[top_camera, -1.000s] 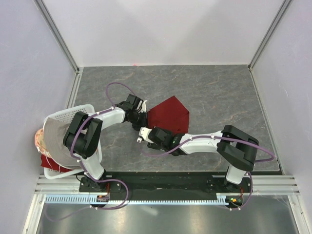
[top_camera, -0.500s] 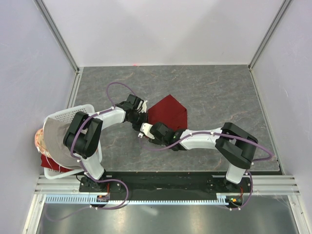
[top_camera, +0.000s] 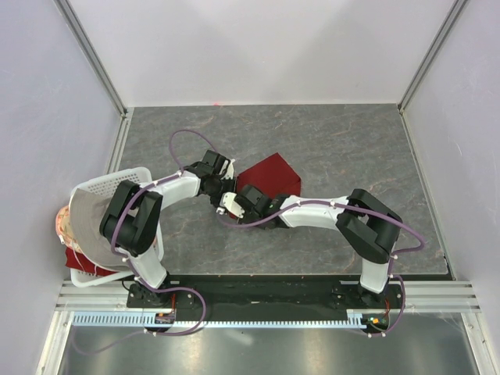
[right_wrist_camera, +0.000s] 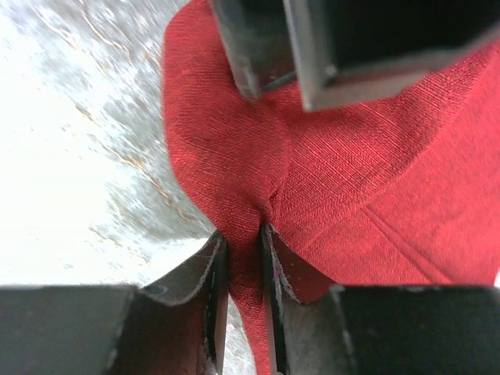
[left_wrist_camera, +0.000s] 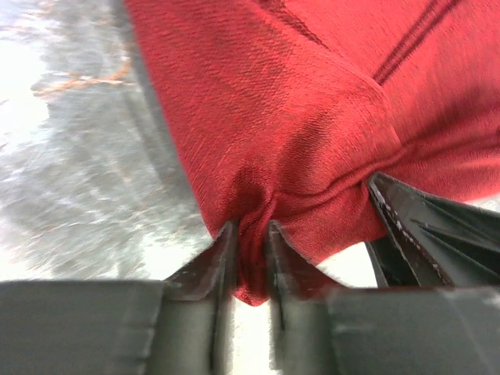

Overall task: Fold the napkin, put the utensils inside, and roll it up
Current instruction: Roll the napkin with the utensil

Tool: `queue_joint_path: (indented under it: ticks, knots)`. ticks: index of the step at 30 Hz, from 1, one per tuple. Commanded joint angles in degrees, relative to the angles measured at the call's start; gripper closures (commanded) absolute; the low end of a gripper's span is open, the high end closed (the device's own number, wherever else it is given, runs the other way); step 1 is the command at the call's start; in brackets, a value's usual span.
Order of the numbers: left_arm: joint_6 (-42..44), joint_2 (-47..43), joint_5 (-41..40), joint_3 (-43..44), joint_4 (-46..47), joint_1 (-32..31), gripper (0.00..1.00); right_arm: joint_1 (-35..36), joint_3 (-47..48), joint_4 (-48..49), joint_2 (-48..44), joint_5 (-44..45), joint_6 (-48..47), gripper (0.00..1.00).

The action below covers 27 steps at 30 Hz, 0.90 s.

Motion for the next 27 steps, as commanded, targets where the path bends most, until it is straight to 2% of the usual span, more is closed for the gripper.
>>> queue_joint_path:
  ticks: [1,2,5,13,22,27]
  knots:
    - [1.4,-2.5,-7.5,-1.4,-2.7,-0.1,0.55,0.1,-1.9,-7.5,4.9,-10.2,4.8,0.75]
    - [1.0,-2.9,-7.8,-1.4,-2.5,0.0,0.49,0.1,-2.0,-7.8,4.7,-11.8,5.1,0.76]
    - [0.4,-4.4,-9.2,-2.2,-1.7,0.3,0.38,-0.1,-2.3,-8.3,3.7,-13.6,5.9,0.77]
    - [-1.8,-10.0,-11.7,-5.0,1.3,1.6,0.21,-0.9,-0.5,-10.1,3.8,-19.0,6.3,0.78]
    - [-5.4,-16.1,-12.0,-10.8,6.9,3.8,0.13,-4.5,1.1,-10.8,3.8,-29.6,7.0,0.8]
    - [-5.9,-22.5,-9.8,-17.5,15.2,4.3,0.12,-6.7,2.4,-11.9,4.3,-37.8,7.0,0.81]
